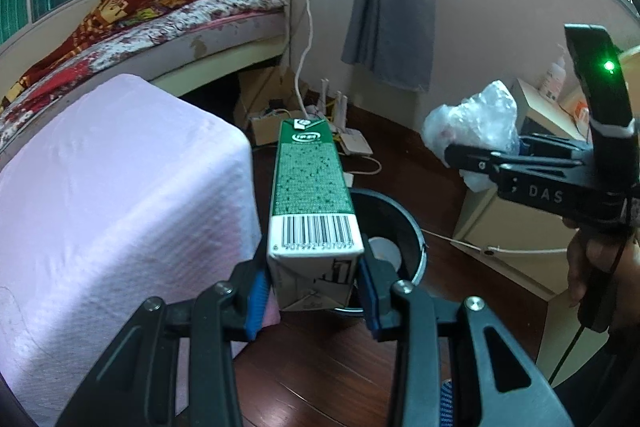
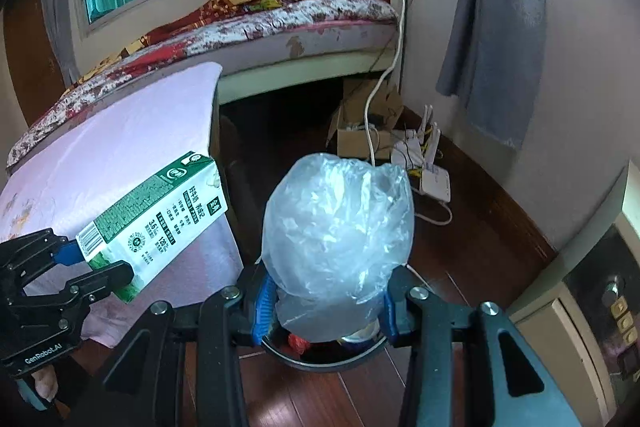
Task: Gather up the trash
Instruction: 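Carry the green carton and plastic wrap over the black bin, then open both tools to drop the carton and plastic wrap into the bin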
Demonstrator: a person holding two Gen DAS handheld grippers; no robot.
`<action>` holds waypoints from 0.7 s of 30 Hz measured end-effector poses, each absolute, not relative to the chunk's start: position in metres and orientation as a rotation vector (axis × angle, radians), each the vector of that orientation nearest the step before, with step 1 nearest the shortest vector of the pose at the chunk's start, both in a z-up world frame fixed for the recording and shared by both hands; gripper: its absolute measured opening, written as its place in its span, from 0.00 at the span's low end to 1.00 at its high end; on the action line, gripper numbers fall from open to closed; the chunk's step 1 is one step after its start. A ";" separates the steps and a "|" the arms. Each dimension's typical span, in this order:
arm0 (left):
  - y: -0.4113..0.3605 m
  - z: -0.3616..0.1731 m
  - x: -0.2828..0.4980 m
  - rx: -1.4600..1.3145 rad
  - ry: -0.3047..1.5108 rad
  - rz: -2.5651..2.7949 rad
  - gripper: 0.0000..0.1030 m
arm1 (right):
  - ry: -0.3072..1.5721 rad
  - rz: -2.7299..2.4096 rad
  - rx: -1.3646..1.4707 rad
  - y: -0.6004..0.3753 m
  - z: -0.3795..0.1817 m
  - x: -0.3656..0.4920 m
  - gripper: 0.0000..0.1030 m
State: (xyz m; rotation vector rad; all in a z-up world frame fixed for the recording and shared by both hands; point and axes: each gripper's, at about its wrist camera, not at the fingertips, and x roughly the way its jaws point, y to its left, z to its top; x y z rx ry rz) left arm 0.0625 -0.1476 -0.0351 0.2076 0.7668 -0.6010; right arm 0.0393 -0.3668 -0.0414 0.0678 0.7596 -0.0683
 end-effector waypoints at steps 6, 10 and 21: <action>-0.161 -0.054 0.064 0.223 0.812 -0.626 0.39 | 0.796 -0.076 0.083 -0.380 -0.060 0.039 0.43; -0.166 -0.068 0.071 0.218 0.855 -0.652 0.39 | 0.846 -0.061 0.075 -0.383 -0.082 0.044 0.43; -0.175 -0.110 0.099 0.209 0.987 -0.684 0.39 | 0.999 0.008 0.017 -0.376 -0.152 0.075 0.43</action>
